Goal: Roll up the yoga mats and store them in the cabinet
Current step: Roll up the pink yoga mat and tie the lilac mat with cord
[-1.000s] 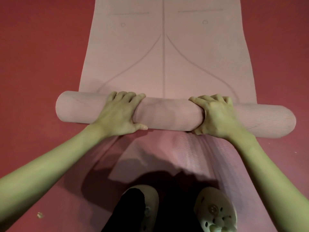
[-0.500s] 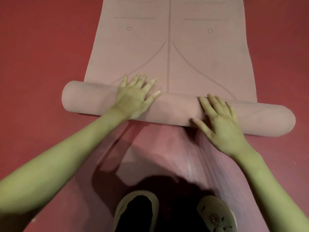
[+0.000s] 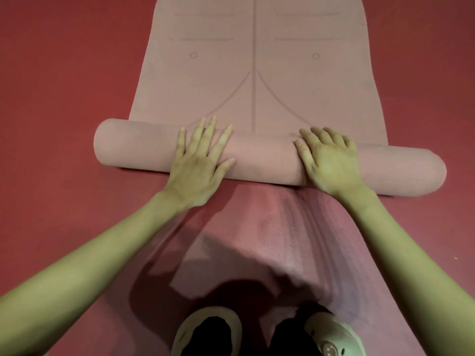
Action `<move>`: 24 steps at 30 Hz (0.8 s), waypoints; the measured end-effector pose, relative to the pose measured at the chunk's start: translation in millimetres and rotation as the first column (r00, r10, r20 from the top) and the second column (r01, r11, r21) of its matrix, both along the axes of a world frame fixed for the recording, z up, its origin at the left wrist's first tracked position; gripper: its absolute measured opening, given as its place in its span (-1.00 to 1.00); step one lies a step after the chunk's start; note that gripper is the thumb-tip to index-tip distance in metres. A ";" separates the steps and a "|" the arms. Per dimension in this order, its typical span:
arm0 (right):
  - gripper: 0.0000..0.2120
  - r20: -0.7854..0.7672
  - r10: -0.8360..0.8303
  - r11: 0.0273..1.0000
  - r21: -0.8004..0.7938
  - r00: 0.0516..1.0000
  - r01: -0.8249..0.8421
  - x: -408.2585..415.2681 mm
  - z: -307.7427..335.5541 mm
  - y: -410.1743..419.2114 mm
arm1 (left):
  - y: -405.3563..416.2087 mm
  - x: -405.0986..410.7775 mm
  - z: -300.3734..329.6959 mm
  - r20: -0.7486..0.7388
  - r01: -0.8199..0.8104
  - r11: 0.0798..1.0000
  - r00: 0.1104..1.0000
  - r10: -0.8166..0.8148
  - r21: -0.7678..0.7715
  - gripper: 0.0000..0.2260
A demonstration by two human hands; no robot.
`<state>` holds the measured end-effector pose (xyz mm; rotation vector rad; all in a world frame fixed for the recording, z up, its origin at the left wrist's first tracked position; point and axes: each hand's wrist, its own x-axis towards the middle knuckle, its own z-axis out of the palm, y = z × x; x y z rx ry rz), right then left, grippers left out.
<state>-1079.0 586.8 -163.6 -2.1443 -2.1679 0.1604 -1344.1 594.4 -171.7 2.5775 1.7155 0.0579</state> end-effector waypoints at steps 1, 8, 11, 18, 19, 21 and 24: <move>-0.32 -0.019 -0.001 1.000 0.002 1.000 0.001 0.2 1.2 -0.5 | 5.8 1.5 1.1 0.000 -0.001 1.000 1.000 0.001 0.003 -0.43; -0.32 -0.065 0.040 0.999 0.025 0.997 -0.038 -11.7 3.1 -27.2 | 57.3 12.1 15.1 -0.008 -0.044 0.992 0.999 0.043 -0.114 -0.50; -0.27 -0.051 0.029 1.000 -0.002 0.998 -0.029 -12.3 4.1 -13.1 | 57.0 12.6 15.1 -0.004 -0.038 0.994 0.999 0.038 -0.103 -0.47; -0.24 0.005 0.040 0.999 -0.004 0.999 -0.040 -3.9 3.2 30.0 | 32.1 13.0 -0.4 0.022 -0.021 1.000 1.000 0.022 -0.015 -0.40; -0.26 0.000 0.035 0.999 -0.009 0.999 -0.035 -3.1 4.1 34.3 | 36.6 12.3 -1.9 0.027 -0.023 1.000 0.999 0.023 -0.017 -0.41; -0.34 -0.021 0.035 0.999 -0.025 0.999 -0.035 -1.2 7.2 39.0 | 46.7 11.4 -3.2 0.048 -0.018 0.999 0.999 0.019 -0.031 -0.42; -0.38 -0.055 0.068 0.997 -0.026 0.996 -0.069 0.0 9.4 33.2 | 62.2 13.0 -0.5 0.061 -0.014 0.998 0.998 0.017 -0.056 -0.46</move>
